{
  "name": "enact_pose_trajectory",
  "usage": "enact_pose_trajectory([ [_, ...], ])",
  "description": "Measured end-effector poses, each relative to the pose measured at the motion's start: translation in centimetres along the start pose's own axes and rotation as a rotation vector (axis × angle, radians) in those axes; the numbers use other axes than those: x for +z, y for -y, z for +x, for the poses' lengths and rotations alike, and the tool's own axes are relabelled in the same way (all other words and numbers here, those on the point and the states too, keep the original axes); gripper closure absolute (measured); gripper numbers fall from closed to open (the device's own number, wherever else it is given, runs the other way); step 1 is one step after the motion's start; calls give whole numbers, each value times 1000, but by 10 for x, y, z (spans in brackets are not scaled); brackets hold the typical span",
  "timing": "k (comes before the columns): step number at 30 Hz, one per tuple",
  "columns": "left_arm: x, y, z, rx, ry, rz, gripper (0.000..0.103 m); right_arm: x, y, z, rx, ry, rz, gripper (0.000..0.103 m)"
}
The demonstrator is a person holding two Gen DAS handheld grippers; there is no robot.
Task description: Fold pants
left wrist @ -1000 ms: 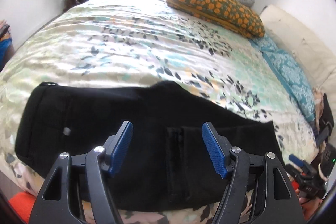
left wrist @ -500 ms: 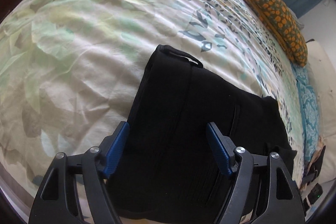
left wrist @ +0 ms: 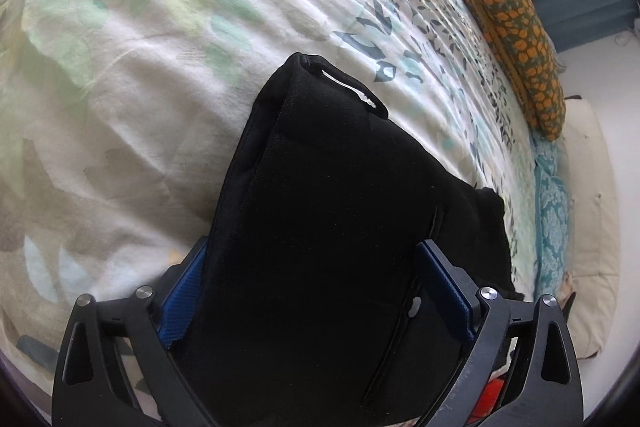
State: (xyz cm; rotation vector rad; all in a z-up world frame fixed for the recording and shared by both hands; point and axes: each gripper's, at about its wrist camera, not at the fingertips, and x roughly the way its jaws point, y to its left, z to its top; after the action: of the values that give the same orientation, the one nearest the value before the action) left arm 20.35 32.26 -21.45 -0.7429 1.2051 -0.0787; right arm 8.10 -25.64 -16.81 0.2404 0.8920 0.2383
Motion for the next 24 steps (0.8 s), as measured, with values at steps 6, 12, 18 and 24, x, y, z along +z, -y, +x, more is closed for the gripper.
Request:
enact_pose_trajectory([
  [6,-4,3,-12,23,13,-7,71,4,1,1,11,10,14,12],
  [12,-19,33,-44,0,92,14,82,5,-1,-2,22,23,5,12],
  [18,-46,81,-78,-160,122,30,84,10,8,-8,43,54,50,12],
  [24,-81,154,-87,-228,82,118,84,16,26,-18,70,99,137,12],
])
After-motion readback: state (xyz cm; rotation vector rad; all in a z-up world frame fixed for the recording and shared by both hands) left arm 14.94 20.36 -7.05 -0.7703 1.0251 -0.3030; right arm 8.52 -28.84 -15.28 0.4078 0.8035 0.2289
